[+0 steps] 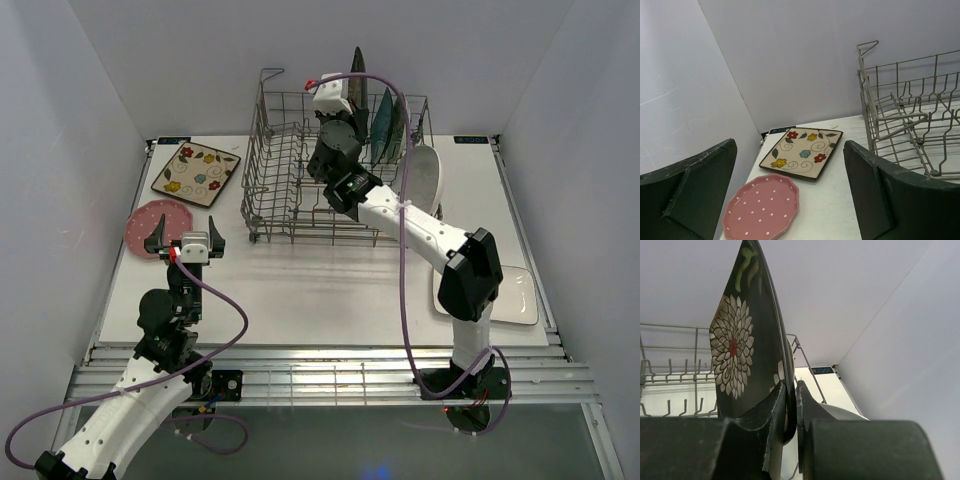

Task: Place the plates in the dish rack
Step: Insert the plate into the dish rack.

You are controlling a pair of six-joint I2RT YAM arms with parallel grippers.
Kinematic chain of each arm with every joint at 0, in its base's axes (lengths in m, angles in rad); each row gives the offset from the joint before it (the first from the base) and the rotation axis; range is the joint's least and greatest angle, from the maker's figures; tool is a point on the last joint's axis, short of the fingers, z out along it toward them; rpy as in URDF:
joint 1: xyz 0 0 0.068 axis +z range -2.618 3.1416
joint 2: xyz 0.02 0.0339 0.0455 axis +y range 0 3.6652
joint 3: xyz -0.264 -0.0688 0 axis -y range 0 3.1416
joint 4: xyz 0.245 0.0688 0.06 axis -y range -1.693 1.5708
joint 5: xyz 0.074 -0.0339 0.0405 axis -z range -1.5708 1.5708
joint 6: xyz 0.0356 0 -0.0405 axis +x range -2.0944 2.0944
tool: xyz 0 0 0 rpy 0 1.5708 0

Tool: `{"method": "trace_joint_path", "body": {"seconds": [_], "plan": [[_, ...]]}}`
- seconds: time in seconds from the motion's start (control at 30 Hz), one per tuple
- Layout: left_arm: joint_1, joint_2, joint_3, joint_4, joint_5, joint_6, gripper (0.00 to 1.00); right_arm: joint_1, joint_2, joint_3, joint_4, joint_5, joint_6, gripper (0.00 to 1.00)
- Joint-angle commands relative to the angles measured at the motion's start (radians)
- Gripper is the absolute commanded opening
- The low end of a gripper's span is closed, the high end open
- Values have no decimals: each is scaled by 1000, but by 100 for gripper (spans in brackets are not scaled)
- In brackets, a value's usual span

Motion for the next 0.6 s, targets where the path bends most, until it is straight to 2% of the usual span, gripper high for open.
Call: {"method": "trace_joint_path", "body": {"seconds": [0.0,0.27,0.57], "plan": [[-1,2,-7,7,6,-3,98,-25,29,135,134,-36,-45,8],[-1,7,-10,7,7,-2,98,-59,134,283,72,-48,-62,8],[-1,27,-10,7,12,-6,98,-111,178,295,17,-94,-28,8]]}}
